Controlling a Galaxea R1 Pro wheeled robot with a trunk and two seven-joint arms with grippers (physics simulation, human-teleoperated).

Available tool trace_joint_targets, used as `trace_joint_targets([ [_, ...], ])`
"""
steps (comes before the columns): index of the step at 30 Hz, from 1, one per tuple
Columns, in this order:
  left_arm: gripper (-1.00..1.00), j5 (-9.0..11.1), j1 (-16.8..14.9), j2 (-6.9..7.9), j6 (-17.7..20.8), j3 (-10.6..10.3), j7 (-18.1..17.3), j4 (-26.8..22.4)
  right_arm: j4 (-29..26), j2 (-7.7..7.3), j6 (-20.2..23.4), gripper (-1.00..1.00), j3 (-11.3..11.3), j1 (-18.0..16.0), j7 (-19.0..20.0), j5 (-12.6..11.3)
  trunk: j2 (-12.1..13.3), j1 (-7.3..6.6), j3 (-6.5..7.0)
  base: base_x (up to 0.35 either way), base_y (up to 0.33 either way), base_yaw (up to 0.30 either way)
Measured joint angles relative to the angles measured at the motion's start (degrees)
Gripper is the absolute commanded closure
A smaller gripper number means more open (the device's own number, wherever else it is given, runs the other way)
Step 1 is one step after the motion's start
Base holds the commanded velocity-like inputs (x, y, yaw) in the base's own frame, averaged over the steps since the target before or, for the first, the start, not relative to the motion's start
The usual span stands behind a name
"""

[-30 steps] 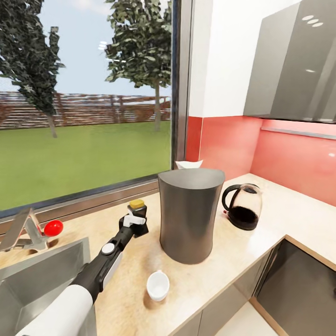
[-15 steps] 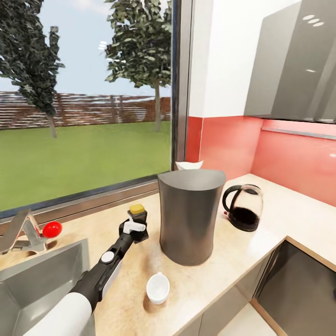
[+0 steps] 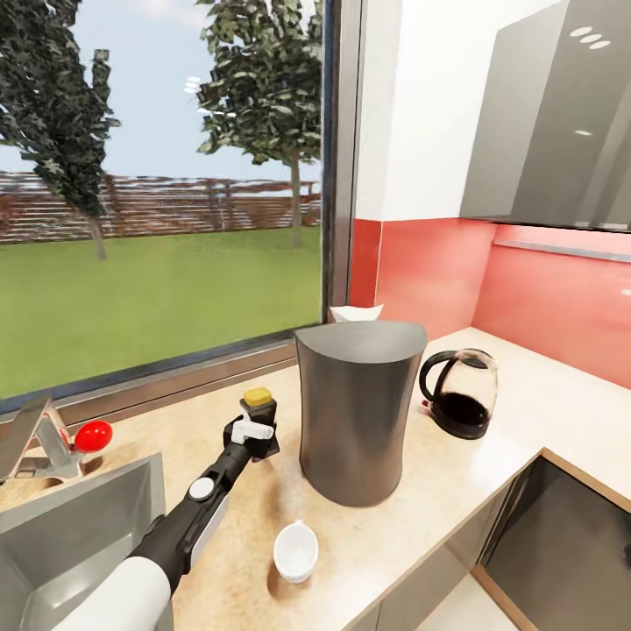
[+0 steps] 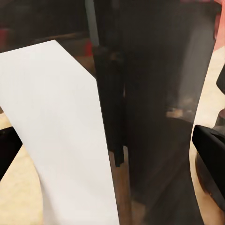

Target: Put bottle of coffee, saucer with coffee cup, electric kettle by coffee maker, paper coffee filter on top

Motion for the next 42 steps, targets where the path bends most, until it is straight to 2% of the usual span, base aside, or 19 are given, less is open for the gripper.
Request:
trace_joint_targets([
  [9,1.00,-0.1,0.1,0.05,-0.1,-0.1,0.0,0.2,0.0,0.09,0.2,-1.00,-0.2,0.0,0.0,-0.2,-3.6,1.97,-2.14,0.000,0.000,0.000],
  [17,1.00,0.0,0.1,-0.02,-0.1,-0.1,0.0,0.7,0.0,0.06,0.2,-1.00,0.0,0.0,0.0,-0.1,-3.6,1.98,-2.21,0.000,0.000,0.000],
  [23,1.00,0.0,0.1,-0.03,-0.1,-2.4,0.0,0.7,0.0,0.06,0.2,-1.00,0.0,0.0,0.0,-0.1,-3.6,1.98,-2.21,0.000,0.000,0.000],
  [28,1.00,0.0,0.2,-0.19,-0.1,-2.8,0.0,0.8,0.1,0.06,0.2,-1.00,0.0,0.0,0.0,-0.1,-3.6,1.98,-2.21,0.000,0.000,0.000],
  [31,1.00,0.0,0.2,-0.41,-0.6,-3.8,0.0,0.7,0.1,0.06,0.1,-1.00,0.0,0.0,0.0,-0.1,-3.6,1.98,-2.21,0.000,0.000,0.000],
  [37,1.00,-0.1,0.2,-0.45,-0.7,-3.9,-0.1,0.8,0.1,0.06,0.2,-1.00,0.0,0.0,0.0,-0.1,-3.6,1.98,-2.21,0.000,0.000,0.000],
  [38,-1.00,-0.1,0.2,-0.44,-0.7,-3.9,-0.1,0.8,0.1,0.06,0.1,-1.00,0.0,0.0,0.0,-0.1,-3.6,1.98,-2.21,0.000,0.000,0.000],
  [42,-1.00,-0.2,0.2,-0.44,-0.7,-3.9,-0.1,0.9,0.1,0.06,0.1,-1.00,0.0,0.0,0.0,-0.1,-3.6,1.98,-2.21,0.000,0.000,0.000],
])
